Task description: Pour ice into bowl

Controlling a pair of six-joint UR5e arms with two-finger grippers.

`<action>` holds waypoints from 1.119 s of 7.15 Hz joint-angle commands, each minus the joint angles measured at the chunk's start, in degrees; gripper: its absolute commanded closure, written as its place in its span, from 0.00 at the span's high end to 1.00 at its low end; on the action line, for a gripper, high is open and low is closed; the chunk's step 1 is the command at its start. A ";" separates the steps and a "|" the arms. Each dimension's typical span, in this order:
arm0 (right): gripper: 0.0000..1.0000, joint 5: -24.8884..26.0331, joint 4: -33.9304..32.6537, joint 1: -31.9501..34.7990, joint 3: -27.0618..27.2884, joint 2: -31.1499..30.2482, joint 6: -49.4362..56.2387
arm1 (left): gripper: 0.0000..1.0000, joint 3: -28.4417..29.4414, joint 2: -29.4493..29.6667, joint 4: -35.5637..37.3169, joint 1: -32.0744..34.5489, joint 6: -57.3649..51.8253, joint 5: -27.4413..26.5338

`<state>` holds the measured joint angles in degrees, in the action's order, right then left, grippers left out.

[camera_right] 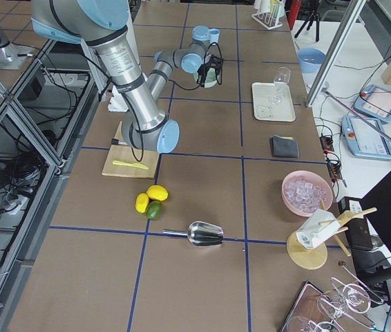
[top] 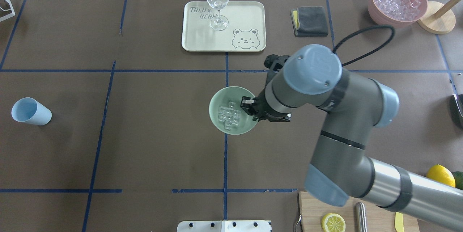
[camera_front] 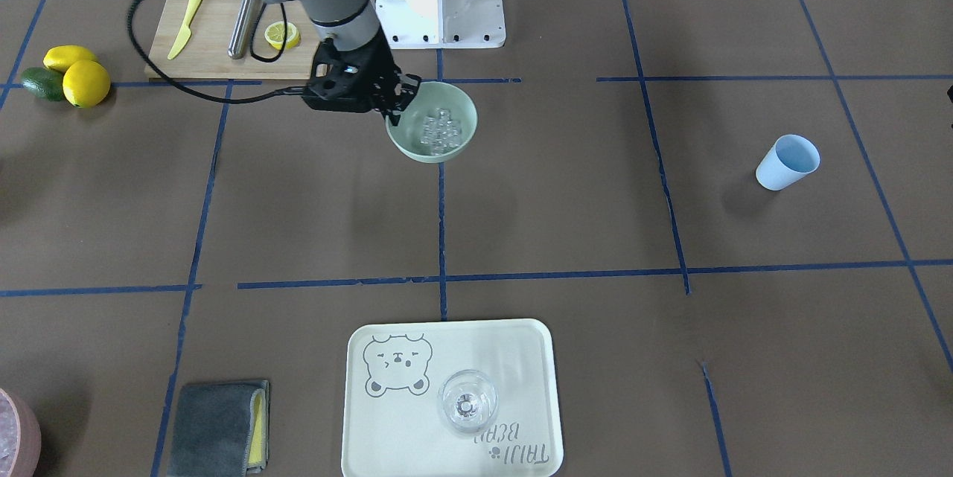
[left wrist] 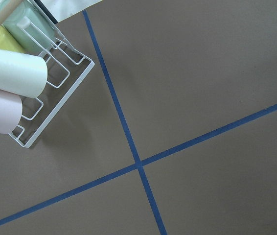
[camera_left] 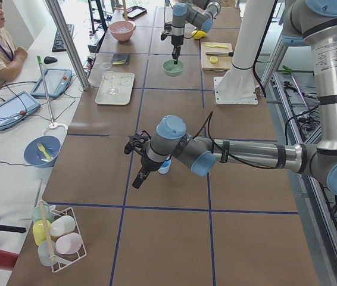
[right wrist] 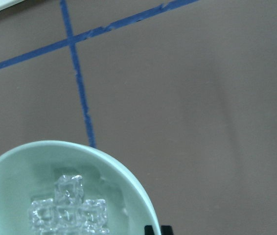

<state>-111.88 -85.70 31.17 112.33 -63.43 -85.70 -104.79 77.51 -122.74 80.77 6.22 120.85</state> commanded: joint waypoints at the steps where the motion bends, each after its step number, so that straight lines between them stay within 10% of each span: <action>1: 0.00 -5.25 16.79 6.76 2.64 -17.35 3.86 | 1.00 0.11 0.01 -0.13 0.00 -0.07 0.09; 4: 0.00 -12.57 21.98 18.64 0.18 -31.90 23.07 | 1.00 -0.41 -0.08 -0.05 0.00 0.02 0.27; 8: 0.00 -16.53 28.80 24.29 -11.49 -33.34 33.49 | 1.00 -0.59 0.10 -0.22 0.00 2.74 0.00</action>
<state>-127.37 -60.33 54.47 104.14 -96.47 -53.52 -105.37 77.59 -122.89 80.77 8.51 120.87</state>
